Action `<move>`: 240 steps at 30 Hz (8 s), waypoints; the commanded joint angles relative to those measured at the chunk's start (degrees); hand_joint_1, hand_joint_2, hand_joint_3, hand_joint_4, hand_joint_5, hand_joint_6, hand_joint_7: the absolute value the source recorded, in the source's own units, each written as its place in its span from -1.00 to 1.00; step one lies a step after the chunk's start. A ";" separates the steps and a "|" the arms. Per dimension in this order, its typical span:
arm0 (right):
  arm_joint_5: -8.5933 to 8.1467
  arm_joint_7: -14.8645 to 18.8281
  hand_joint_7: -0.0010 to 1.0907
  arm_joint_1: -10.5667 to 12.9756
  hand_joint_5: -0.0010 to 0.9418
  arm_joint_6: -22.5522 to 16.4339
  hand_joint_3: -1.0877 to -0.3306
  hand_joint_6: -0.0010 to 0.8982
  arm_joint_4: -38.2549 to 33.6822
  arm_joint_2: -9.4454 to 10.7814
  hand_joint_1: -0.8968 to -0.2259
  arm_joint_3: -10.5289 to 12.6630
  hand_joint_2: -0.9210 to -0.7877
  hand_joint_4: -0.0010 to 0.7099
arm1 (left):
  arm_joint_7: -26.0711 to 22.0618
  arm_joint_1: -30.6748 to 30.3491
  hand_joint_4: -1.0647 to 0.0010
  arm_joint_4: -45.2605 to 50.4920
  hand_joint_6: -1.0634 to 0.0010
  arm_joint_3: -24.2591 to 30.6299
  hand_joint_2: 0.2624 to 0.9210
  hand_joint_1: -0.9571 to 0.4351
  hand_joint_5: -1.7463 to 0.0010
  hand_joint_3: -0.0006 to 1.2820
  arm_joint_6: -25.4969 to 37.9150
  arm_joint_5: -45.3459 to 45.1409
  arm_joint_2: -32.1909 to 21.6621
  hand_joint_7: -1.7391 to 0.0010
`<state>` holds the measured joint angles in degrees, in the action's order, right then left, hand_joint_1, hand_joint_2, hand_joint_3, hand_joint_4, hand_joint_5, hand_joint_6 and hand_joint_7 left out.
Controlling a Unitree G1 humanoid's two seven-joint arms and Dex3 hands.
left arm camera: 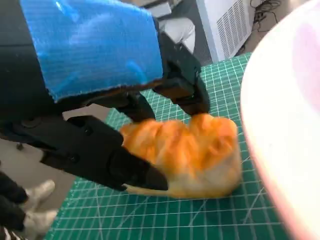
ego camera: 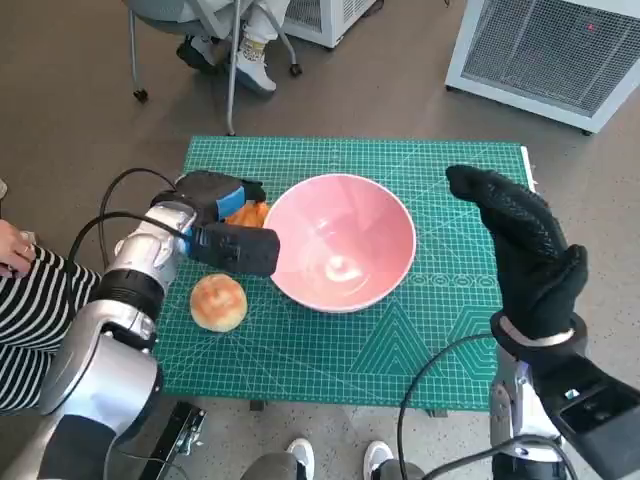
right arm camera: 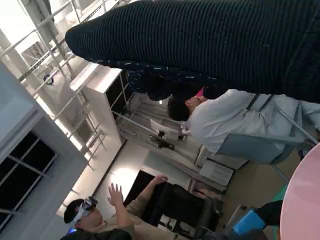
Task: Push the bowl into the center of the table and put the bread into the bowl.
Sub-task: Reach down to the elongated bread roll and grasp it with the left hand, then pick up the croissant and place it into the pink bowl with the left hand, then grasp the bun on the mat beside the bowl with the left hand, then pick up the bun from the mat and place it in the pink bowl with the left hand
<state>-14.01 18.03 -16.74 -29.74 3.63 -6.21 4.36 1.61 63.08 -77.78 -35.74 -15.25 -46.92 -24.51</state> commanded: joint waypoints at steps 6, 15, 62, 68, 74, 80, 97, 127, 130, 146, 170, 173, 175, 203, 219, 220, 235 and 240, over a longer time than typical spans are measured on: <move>0.65 -1.17 -0.34 1.65 -1.00 0.78 0.05 -0.77 0.11 0.67 -0.43 -0.39 -1.00 -0.62 | 2.94 -0.40 -0.24 -0.74 -0.22 0.46 1.00 0.37 -0.36 -0.89 0.23 0.24 -1.58 -0.32; 0.56 -1.09 -0.33 1.70 -1.00 0.67 0.05 -0.78 0.04 0.69 -0.43 -0.53 -1.00 -0.63 | 7.47 3.09 -0.30 0.52 -0.27 4.12 1.00 0.38 -0.31 -0.93 1.54 2.55 -3.91 -0.30; -2.09 1.04 -0.28 1.65 -1.00 -0.29 0.05 -0.81 -1.26 0.46 -0.40 -0.39 -1.00 -0.63 | 8.38 -9.12 -0.34 37.54 -0.11 10.32 1.00 0.37 -0.26 -0.89 -23.80 5.55 -3.46 -0.42; -1.85 0.80 -0.28 1.79 -1.00 -0.36 0.05 -0.82 -1.19 0.69 -0.40 -0.48 -1.00 -0.63 | 2.47 -8.57 0.00 31.93 0.15 9.65 0.87 0.20 0.36 -0.80 -24.53 8.36 -1.31 -0.17; -1.78 0.77 -0.27 1.76 -1.00 -0.39 0.05 -0.82 -1.25 0.74 -0.40 -0.49 -1.00 -0.63 | 0.79 -8.25 0.15 30.65 0.11 10.35 0.77 0.32 0.93 -0.97 -25.15 8.70 -0.89 0.77; -1.78 0.77 -0.26 1.76 -1.00 -0.39 0.05 -0.82 -1.25 0.74 -0.40 -0.49 -1.00 -0.63 | 0.51 -8.22 0.16 30.53 0.08 10.53 0.76 0.34 0.99 -0.99 -25.28 8.75 -0.82 0.90; -1.52 -0.65 -0.24 3.53 -1.00 0.40 0.05 -0.85 1.44 1.58 -0.41 -0.71 -1.00 -0.64 | -18.95 -20.93 1.00 46.82 0.69 24.22 0.90 -0.53 1.00 -0.98 -27.72 27.81 -17.77 0.95; -1.90 0.92 -0.20 -0.07 -0.98 -1.21 0.06 -0.87 -3.62 1.78 -0.38 -1.06 -1.00 -0.59 | -34.74 -39.91 0.91 63.62 0.47 32.21 0.36 -0.15 0.99 -1.00 -14.05 35.48 -25.29 0.95; -2.35 1.55 -0.20 -0.40 -0.98 -1.25 0.06 -0.87 -4.06 1.63 -0.38 -1.11 -1.00 -0.59 | -35.00 -40.43 0.90 64.18 0.47 31.94 0.36 -0.12 0.99 -1.00 -12.95 34.35 -25.02 0.96; -4.02 4.52 -0.20 -1.41 -0.99 -0.96 0.05 -0.86 -5.28 0.90 -0.37 -0.91 -1.00 -0.59 | -33.72 -39.48 0.88 56.15 0.46 25.02 0.40 -0.03 1.00 -0.99 -10.27 27.01 -18.93 0.98; -3.86 3.87 -0.19 0.02 -0.99 -0.16 0.05 -0.87 -3.31 0.63 -0.38 -0.65 -1.00 -0.59 | -33.65 -34.73 -0.23 47.59 -0.05 17.12 0.65 0.42 0.35 -0.93 -2.59 17.06 -15.93 0.31; -3.68 3.67 -0.19 0.20 -0.99 -0.11 0.05 -0.87 -3.03 0.72 -0.38 -0.71 -1.00 -0.59 | -33.36 -34.90 -0.28 48.62 -0.02 17.32 0.82 0.41 -0.04 -0.89 -2.77 16.97 -16.50 -0.09; -3.53 3.57 -0.19 0.22 -0.99 -0.24 0.05 -0.87 -3.13 0.76 -0.38 -0.68 -1.00 -0.59 | -33.16 -35.08 -0.30 49.94 -0.02 17.99 0.91 0.39 -0.20 -0.87 -3.11 17.37 -17.17 -0.24; -3.33 3.51 -0.19 -0.13 -1.00 -0.80 0.05 -0.88 -4.64 1.12 -0.37 -0.69 -1.00 -0.59 | -24.53 -32.06 -0.48 80.53 -0.26 35.98 0.97 0.38 -0.26 -0.96 2.61 28.29 -14.70 -0.25; -3.22 3.09 -0.18 0.83 -1.00 -1.10 0.05 -0.89 -3.66 1.10 -0.37 -0.34 -1.00 -0.61 | -27.41 -24.53 -0.39 77.00 -0.19 26.73 0.99 0.38 -0.35 -0.93 -0.49 28.75 -6.42 -0.25; -3.19 3.05 -0.18 0.88 -1.00 -1.11 0.05 -0.89 -3.61 1.11 -0.37 -0.31 -1.00 -0.61 | -28.13 -24.19 -0.35 76.61 -0.16 26.24 0.99 0.38 -0.36 -0.90 -0.29 28.90 -6.21 -0.29; -2.82 1.54 -0.18 1.78 -1.00 -0.61 0.05 -0.90 -2.14 1.35 -0.38 0.15 -1.00 -0.62 | -26.91 -20.10 0.24 65.54 0.14 17.79 0.61 -0.06 0.99 -0.99 -5.48 19.17 -3.76 0.94; -2.71 0.92 -0.18 1.90 -1.00 -0.46 0.04 -0.90 -1.83 1.38 -0.38 0.20 -1.00 -0.62 | -25.28 -19.24 0.53 62.09 0.41 17.28 0.63 -0.29 1.00 -0.99 -8.67 18.68 -3.30 0.99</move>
<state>-17.61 19.71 -16.33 -30.97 1.75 -5.10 4.38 -25.10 41.74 -13.78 -18.12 -21.76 -27.53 -28.27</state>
